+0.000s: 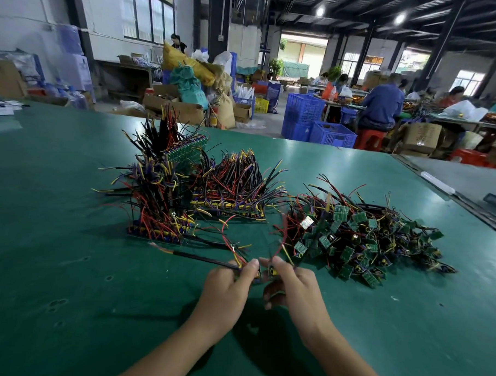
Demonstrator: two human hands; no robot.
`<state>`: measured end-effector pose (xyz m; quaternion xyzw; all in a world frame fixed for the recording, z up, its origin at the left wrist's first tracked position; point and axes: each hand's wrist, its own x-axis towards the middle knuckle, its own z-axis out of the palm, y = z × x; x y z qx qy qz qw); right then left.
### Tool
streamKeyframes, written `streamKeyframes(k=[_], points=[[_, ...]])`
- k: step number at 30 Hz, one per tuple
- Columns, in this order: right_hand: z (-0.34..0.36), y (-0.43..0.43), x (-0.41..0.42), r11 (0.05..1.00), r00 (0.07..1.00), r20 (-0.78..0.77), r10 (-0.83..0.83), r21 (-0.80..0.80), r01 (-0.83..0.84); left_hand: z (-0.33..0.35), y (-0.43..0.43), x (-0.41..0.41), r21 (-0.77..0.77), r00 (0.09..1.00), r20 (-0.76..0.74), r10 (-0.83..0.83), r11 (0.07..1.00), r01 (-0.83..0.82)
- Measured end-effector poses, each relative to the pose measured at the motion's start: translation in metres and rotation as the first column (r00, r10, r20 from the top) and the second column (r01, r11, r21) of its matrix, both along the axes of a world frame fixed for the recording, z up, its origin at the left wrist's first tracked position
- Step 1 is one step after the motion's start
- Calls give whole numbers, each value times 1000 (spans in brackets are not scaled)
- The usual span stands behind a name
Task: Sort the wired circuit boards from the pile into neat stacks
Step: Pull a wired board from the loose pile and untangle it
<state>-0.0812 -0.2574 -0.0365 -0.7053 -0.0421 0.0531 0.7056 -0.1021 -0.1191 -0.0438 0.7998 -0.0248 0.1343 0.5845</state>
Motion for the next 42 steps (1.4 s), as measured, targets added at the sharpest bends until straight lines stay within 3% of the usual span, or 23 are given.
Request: streamKeyframes(k=[3,8,11,13,18,22,27,31,34,37,42], points=[[-3,1,1,997,1000,5,2,-81,-1,-6,2,2,122,995,95,24,992,-36],[-5,5,-2,966,994,57,94,-245,-78,-9,2,2,262,996,68,55,962,-71],[-10,3,0,895,985,149,87,-447,-11,-7,0,3,233,998,16,67,970,-69],[-12,4,0,880,980,186,70,-474,27,-4,-2,3,194,995,8,99,976,-99],[-13,9,4,984,994,48,-95,-149,101,1,0,2,48,980,-42,192,981,-190],[-8,5,6,977,985,-60,-161,132,168,1,3,5,-99,966,-110,234,965,-245],[4,2,7,870,974,-221,-45,470,146,1,-3,7,-251,970,-195,147,948,-195],[5,3,6,825,960,-266,82,558,84,3,-2,6,-387,965,-235,112,900,-199],[4,3,4,870,976,-180,124,492,-20,4,-2,9,-415,969,-224,107,889,-194],[3,2,1,963,987,-87,132,247,-107,0,0,10,-334,972,-197,128,924,-189],[5,0,-2,981,982,28,188,-47,-187,-4,0,9,-179,984,-86,156,969,-170]])
